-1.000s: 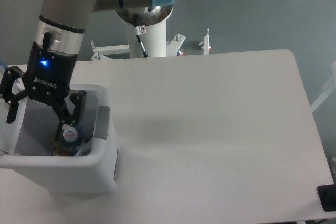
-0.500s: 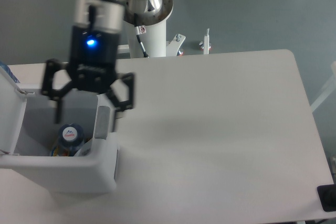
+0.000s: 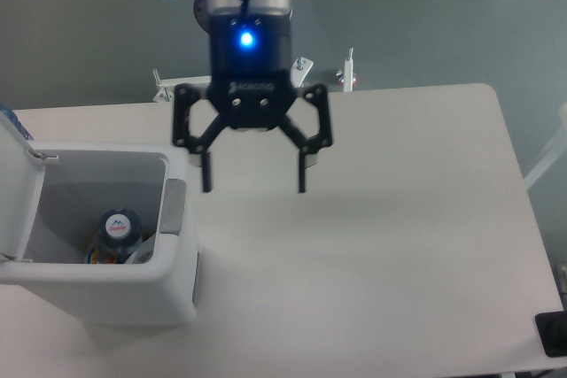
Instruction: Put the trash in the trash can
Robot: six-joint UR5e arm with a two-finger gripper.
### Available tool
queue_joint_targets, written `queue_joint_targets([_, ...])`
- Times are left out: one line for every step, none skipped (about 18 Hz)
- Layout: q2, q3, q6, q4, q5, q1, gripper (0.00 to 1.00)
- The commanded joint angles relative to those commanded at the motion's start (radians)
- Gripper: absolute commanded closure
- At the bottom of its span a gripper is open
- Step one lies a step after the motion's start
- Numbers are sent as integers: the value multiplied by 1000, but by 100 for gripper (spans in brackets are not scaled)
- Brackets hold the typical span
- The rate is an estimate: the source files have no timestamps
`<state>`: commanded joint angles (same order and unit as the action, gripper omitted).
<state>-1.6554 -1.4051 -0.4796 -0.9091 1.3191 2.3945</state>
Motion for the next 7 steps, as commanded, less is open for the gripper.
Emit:
queue_joint_targets([11, -2, -52, -46, 26, 9, 0])
queue_joint_targets([20, 0, -106, -94, 51, 14, 0])
queue_joint_targets([28, 0, -163, -134, 69, 15, 0])
queue_joint_targets([32, 1, -213, -163, 81, 17, 0])
queue_joint_targets([34, 2, -253, -172, 92, 20, 0])
queue_joint_targets([37, 2, -269, -175, 97, 23, 0])
queue_joint_targets([39, 0, -270, -175, 97, 25, 0])
